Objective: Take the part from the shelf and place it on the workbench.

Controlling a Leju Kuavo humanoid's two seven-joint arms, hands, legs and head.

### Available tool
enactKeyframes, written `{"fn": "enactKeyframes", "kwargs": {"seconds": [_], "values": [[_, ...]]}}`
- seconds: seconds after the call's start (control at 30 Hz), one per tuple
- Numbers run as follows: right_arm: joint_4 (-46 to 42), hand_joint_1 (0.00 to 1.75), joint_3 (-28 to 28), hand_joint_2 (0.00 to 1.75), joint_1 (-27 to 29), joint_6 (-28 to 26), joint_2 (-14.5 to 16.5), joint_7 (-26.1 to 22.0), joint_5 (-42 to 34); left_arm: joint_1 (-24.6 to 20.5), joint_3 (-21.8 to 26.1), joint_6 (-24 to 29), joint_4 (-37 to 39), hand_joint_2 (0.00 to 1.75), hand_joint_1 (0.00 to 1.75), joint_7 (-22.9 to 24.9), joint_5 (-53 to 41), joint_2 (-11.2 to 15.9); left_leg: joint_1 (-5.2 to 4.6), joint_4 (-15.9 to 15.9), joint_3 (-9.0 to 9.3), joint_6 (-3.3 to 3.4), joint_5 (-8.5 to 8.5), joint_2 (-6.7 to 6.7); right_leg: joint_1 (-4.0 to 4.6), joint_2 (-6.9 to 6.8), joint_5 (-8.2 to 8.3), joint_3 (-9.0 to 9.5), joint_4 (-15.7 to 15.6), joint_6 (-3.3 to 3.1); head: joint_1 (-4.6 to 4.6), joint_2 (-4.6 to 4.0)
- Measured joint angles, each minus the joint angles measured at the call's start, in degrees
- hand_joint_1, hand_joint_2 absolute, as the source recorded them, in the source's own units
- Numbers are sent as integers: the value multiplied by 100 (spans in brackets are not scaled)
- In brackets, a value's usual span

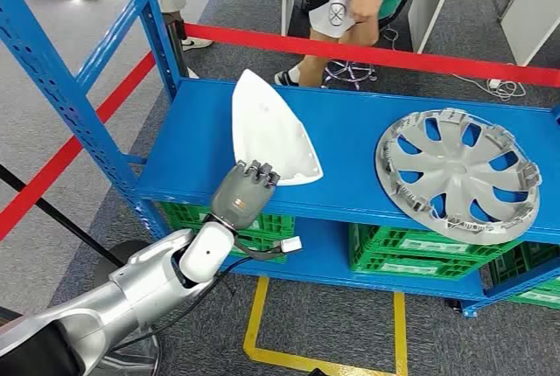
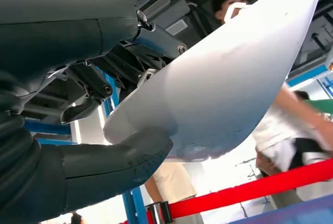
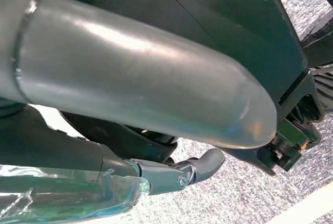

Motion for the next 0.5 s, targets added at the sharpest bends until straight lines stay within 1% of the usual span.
{"fn": "enactKeyframes", "kwargs": {"seconds": [0.27,0.5], "values": [[0,0,0,0,-1,-6,0,0,30,6,0,258,78,175,175,46,0,-13,-5,2,0,1,-1,0,-6,0,1,1,-3,2,0,0],[0,0,0,0,-11,-10,0,0,30,14,0,311,112,175,175,49,0,-13,-35,8,-1,16,-11,0,-36,0,4,1,-7,14,-1,0]]}}
